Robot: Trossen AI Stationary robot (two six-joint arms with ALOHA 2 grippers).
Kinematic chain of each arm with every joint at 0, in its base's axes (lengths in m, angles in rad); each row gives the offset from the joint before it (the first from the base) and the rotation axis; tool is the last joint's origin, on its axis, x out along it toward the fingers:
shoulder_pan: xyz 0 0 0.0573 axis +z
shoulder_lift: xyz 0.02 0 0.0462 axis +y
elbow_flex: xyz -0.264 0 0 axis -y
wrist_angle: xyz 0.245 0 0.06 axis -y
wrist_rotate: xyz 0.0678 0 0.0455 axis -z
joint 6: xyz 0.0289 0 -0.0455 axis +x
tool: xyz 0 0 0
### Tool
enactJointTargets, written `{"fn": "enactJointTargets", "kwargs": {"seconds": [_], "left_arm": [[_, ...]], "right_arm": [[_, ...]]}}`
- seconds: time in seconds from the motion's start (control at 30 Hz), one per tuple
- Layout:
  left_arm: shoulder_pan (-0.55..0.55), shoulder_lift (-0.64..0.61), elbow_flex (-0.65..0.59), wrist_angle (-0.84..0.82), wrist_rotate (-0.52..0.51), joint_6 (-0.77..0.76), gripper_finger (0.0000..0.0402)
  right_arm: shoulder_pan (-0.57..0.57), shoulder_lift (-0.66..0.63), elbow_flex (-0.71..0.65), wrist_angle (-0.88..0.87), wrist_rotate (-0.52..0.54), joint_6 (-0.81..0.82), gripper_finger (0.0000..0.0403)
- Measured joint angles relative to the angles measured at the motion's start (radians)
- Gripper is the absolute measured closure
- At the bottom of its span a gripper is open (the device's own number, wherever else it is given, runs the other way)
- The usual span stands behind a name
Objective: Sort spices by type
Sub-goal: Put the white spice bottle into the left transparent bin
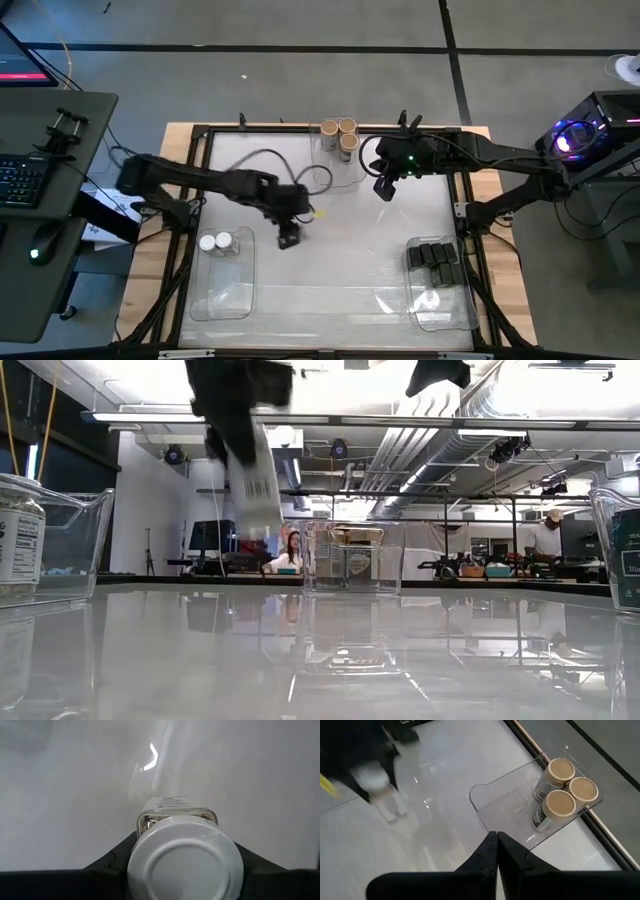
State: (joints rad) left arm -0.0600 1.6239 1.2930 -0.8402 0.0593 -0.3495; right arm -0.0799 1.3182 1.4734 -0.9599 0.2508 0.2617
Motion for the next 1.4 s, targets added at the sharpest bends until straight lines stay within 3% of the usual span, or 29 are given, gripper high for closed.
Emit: {"fn": "enactJointTargets", "kwargs": {"seconds": [0.23,0.37,0.47,0.63,0.87,1.0,1.13,1.4], "left_arm": [[-0.062,-0.302,0.0,-0.147,-0.079,0.074,0.0233],[-0.175,-0.44,-0.003,-0.259,-0.109,-0.018,0.0233],[-0.302,-0.493,-0.004,-0.373,-0.189,-0.14,0.0233],[-0.486,-0.492,-0.01,-0.487,-0.359,-0.311,0.0233],[-0.59,-0.462,-0.171,-0.433,-0.32,-0.381,0.0233],[-0.594,-0.466,-0.238,-0.416,-0.324,-0.387,0.0233],[-0.572,-0.467,-0.273,-0.343,-0.328,-0.295,0.0233],[-0.499,-0.467,-0.351,-0.28,-0.263,-0.219,0.0233]], "right_arm": [[-0.019,0.005,0.0,0.019,-0.024,-0.016,0.0403],[-0.036,0.011,0.0,0.044,-0.034,-0.043,0.0403],[-0.051,0.013,0.0,0.054,-0.072,-0.051,0.0403],[-0.058,0.021,0.0,0.061,-0.079,-0.054,0.0403],[-0.058,0.025,0.0,0.069,-0.095,-0.048,0.0403],[-0.058,0.025,0.0,0.069,-0.096,-0.035,0.0403],[-0.058,0.025,0.0,0.093,-0.096,-0.035,0.0403],[-0.058,0.025,0.0,0.115,-0.104,-0.026,0.0403]]}}
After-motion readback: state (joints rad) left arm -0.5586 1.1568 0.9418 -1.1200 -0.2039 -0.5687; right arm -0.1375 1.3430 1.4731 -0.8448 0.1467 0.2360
